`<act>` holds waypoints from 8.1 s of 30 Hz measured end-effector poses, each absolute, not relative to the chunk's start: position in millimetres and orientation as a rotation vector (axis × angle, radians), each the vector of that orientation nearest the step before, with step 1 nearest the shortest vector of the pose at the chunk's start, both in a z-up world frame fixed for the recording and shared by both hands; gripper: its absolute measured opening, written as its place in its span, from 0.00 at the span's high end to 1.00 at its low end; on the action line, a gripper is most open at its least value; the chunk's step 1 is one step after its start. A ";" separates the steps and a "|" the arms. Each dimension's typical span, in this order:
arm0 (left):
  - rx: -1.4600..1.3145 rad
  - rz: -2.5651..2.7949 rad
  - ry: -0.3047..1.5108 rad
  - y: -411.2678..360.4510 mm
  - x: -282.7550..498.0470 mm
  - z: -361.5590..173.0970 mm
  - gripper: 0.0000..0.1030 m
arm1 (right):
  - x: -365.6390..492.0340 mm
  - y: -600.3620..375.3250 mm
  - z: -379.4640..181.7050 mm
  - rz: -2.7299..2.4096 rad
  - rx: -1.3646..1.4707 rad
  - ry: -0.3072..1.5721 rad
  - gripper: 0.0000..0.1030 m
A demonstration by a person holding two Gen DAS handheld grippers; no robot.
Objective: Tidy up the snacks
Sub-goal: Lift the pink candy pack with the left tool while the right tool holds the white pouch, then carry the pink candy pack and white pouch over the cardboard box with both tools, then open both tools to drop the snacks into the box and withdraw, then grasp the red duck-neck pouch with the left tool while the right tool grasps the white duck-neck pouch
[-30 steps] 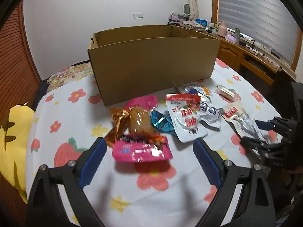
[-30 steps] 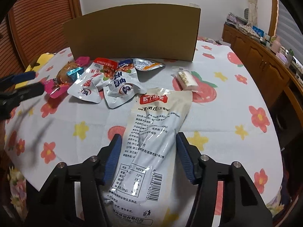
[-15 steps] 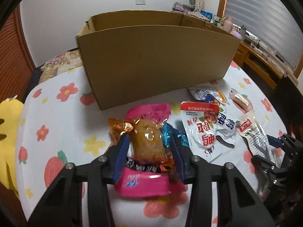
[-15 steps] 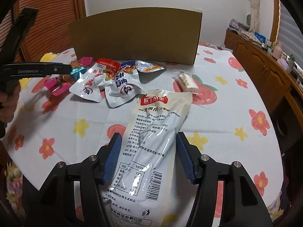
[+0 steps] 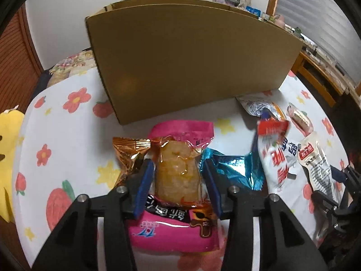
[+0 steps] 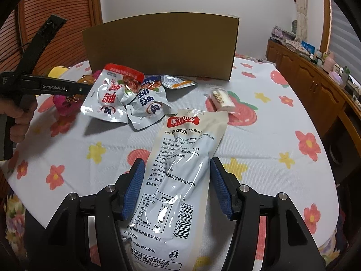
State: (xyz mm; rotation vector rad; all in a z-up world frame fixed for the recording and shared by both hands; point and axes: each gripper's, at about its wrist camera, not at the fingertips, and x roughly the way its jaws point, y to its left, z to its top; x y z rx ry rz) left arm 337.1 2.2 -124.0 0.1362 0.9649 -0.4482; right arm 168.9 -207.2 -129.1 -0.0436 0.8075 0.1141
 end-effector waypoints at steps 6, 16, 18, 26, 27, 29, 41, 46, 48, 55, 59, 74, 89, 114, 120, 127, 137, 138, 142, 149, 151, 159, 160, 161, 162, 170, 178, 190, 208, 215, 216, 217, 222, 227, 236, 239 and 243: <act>0.133 -0.479 0.950 3.9 323.1 -120.3 0.66 | 168.4 -207.6 -128.6 0.117 -0.041 0.812 0.42; 0.095 -0.454 0.858 17.8 295.7 -102.5 0.65 | 165.5 -223.5 -125.4 0.152 0.052 0.800 0.44; 0.085 -0.451 0.844 20.4 293.8 -99.6 0.65 | 165.9 -226.3 -125.4 0.156 0.069 0.800 0.44; 0.073 -0.431 0.826 25.9 292.6 -95.1 0.65 | 164.5 -229.7 -122.9 0.158 0.091 0.785 0.44; 0.078 -0.423 0.829 26.4 293.5 -95.6 0.65 | 165.7 -229.7 -123.1 0.157 0.090 0.786 0.44; 0.097 -0.418 0.862 25.2 296.0 -99.7 0.64 | 165.7 -229.5 -124.0 0.156 0.084 0.793 0.44; 0.140 -0.415 0.945 30.9 289.4 -115.4 0.53 | 165.4 -224.7 -125.3 0.153 0.054 0.797 0.44; 0.105 -0.411 0.927 41.5 291.0 -110.6 0.53 | 166.2 -224.6 -125.8 0.151 0.052 0.796 0.44; 0.093 -0.410 0.925 44.7 291.3 -110.0 0.53 | 166.4 -224.0 -125.9 0.150 0.046 0.795 0.44; 0.105 -0.418 0.946 43.4 291.7 -120.7 0.58 | 166.3 -223.1 -126.4 0.148 0.036 0.794 0.44; 0.089 -0.428 0.947 44.3 292.9 -123.5 0.64 | 166.1 -220.8 -127.0 0.146 0.016 0.794 0.43; 0.062 -0.436 0.817 44.2 269.5 -88.0 0.66 | 165.5 -233.4 -124.0 0.151 0.067 0.780 0.45; -0.020 -0.381 0.905 73.3 281.5 -107.9 0.65 | 165.1 -238.4 -125.6 0.155 0.089 0.785 0.45; -0.098 -0.362 0.950 94.9 294.9 -123.4 0.67 | 164.6 -238.2 -126.4 0.158 0.081 0.784 0.45; -0.083 -0.372 0.876 91.5 279.8 -106.2 0.67 | 162.8 -236.7 -121.0 0.174 0.073 0.772 0.46; -0.090 -0.422 0.771 74.4 276.2 -62.6 0.67 | 165.8 -235.0 -76.0 0.209 0.029 0.673 0.46; -0.052 -0.504 0.652 23.3 308.0 -0.2 0.67 | 220.2 -236.8 -1.1 0.291 -0.033 0.545 0.45; -0.047 -0.508 0.643 18.4 315.3 5.7 0.67 | 226.9 -236.0 4.6 0.299 -0.039 0.535 0.45; -0.047 -0.515 0.612 5.3 343.6 24.7 0.67 | 261.7 -233.7 24.2 0.322 -0.063 0.495 0.45; -0.018 -0.488 0.598 -11.9 405.3 39.9 0.67 | 336.5 -230.3 45.1 0.343 -0.081 0.442 0.45; -0.013 -0.477 0.608 -15.1 421.9 36.6 0.67 | 353.3 -228.2 45.5 0.345 -0.085 0.441 0.45; 0.019 -0.459 0.657 -33.1 459.9 10.4 0.67 | 405.4 -228.8 15.4 0.330 -0.079 0.479 0.45; 0.024 -0.456 0.657 -35.3 461.1 8.8 0.66 | 407.8 -228.5 12.5 0.328 -0.086 0.479 0.45; 0.030 -0.449 0.659 -38.0 463.7 6.0 0.66 | 407.7 -231.3 10.8 0.325 -0.088 0.477 0.45; 0.033 -0.446 0.663 -40.1 465.8 3.8 0.66 | 408.9 -231.6 7.3 0.320 -0.088 0.480 0.44; 0.066 -0.447 0.700 -59.4 470.7 -11.5 0.64 | 418.7 -234.5 -10.0 0.317 -0.088 0.535 0.41; 0.080 -0.430 0.738 -66.4 468.5 -25.5 0.45 | 423.8 -239.7 -29.9 0.335 -0.053 0.623 0.39; 0.064 -0.446 0.682 -33.9 420.4 -10.3 0.24 | 392.0 -242.8 -24.1 0.332 -0.022 0.658 0.27; 0.064 -0.398 0.673 23.2 340.5 -1.4 0.23 | 396.0 -222.3 13.7 0.296 -0.063 0.670 0.10; 0.049 -0.369 0.690 47.5 314.9 -14.1 0.23 | 343.9 -197.9 21.3 0.365 -0.096 0.645 0.15; 0.047 -0.366 0.696 49.1 312.1 -17.5 0.23 | 333.9 -194.1 19.1 0.380 -0.099 0.650 0.17; 0.043 -0.366 0.705 51.4 308.2 -23.0 0.23 | 327.7 -191.1 16.4 0.393 -0.100 0.657 0.17; 0.025 -0.357 0.747 54.8 295.1 -51.3 0.23 | 295.0 -181.7 -12.1 0.434 -0.120 0.705 0.23; 0.025 -0.348 0.792 49.5 282.2 -81.3 0.23 | 280.5 -179.7 -55.0 0.439 -0.140 0.775 0.35; -0.006 -0.395 0.818 27.6 259.2 -102.4 0.23 | 277.9 -190.8 -105.7 0.446 -0.096 0.868 0.37; -0.017 -0.409 0.816 20.4 254.2 -102.4 0.23 | 280.2 -194.3 -109.6 0.465 -0.072 0.880 0.36; -0.020 -0.425 0.810 12.6 249.3 -101.3 0.23 | 284.0 -195.0 -110.5 0.463 -0.084 0.877 0.36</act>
